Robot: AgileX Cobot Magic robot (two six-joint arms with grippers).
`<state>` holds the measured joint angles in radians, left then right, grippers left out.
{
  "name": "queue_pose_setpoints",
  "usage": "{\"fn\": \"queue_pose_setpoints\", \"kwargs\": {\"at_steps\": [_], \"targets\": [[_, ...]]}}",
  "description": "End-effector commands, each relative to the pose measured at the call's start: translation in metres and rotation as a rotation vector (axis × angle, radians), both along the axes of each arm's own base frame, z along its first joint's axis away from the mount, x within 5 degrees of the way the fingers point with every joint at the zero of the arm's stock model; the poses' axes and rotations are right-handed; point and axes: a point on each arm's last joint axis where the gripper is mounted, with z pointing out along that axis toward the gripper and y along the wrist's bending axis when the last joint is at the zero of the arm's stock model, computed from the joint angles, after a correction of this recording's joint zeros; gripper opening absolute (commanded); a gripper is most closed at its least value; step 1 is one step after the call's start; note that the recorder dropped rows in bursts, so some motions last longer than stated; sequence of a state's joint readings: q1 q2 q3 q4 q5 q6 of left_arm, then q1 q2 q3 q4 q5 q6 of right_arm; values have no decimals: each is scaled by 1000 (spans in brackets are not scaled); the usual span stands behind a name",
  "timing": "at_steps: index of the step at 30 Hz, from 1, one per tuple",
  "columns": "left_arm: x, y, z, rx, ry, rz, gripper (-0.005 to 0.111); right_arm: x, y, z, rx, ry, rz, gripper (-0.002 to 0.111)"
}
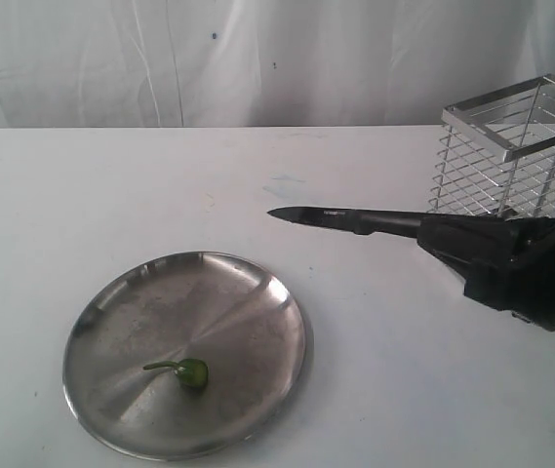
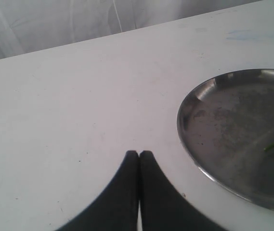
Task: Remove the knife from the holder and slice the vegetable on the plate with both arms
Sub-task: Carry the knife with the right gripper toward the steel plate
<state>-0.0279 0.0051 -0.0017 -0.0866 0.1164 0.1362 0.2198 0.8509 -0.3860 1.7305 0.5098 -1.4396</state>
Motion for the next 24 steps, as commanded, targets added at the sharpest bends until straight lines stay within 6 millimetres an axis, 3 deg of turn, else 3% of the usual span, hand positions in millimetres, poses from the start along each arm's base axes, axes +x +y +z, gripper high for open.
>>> {"fn": "queue_pose_setpoints", "kwargs": {"at_steps": [1, 11, 16, 20, 24], "targets": [[0, 0, 0, -10, -6, -4, 0, -1, 0, 0, -36, -40, 15, 0], [0, 0, 0, -10, -6, -4, 0, 5, -7, -3, -44, 1, -87, 0], [0, 0, 0, -10, -6, -4, 0, 29, -4, -8, -52, 86, -124, 0], [0, 0, 0, -10, -6, -4, 0, 53, 11, -15, 31, 214, -41, 0], [0, 0, 0, -10, -6, -4, 0, 62, 10, -23, 9, 248, -69, 0]]}}
